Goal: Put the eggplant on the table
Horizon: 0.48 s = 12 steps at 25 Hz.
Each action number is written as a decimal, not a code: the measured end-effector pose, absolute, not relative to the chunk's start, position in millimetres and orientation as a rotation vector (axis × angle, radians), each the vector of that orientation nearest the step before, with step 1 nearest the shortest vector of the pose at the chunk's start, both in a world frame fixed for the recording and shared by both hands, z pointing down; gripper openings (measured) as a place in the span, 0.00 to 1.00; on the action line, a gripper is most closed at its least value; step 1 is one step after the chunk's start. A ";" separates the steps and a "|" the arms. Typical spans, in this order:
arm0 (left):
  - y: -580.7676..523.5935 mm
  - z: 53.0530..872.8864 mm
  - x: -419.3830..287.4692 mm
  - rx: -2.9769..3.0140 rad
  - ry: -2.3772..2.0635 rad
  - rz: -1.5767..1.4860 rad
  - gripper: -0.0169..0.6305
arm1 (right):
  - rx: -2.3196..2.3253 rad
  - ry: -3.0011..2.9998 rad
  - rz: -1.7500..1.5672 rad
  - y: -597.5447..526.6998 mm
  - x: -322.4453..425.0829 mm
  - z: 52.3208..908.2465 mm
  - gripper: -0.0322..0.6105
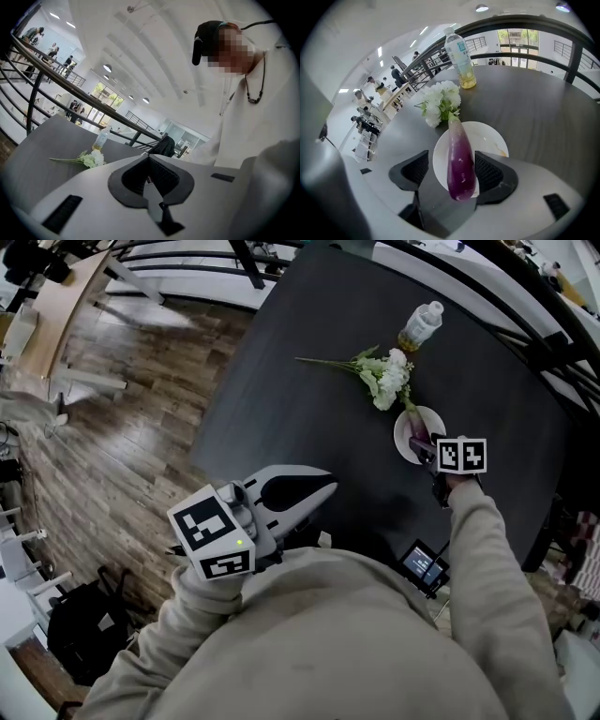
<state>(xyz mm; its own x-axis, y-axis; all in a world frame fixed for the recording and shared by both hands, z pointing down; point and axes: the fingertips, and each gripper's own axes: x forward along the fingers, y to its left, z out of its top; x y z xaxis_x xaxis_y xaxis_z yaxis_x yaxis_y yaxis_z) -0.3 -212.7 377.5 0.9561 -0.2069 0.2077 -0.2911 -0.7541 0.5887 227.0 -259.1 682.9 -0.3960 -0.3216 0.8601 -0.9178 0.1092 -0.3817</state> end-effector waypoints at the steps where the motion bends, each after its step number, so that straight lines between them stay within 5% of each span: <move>1: -212.6 375.6 0.8 2.458 -0.340 0.172 0.04 | 1.221 -1.800 1.289 -258.1 228.2 679.4 0.51; 12: -214.8 347.5 30.3 2.563 -0.163 0.181 0.04 | 1.449 -1.894 1.316 -242.9 261.2 602.2 0.51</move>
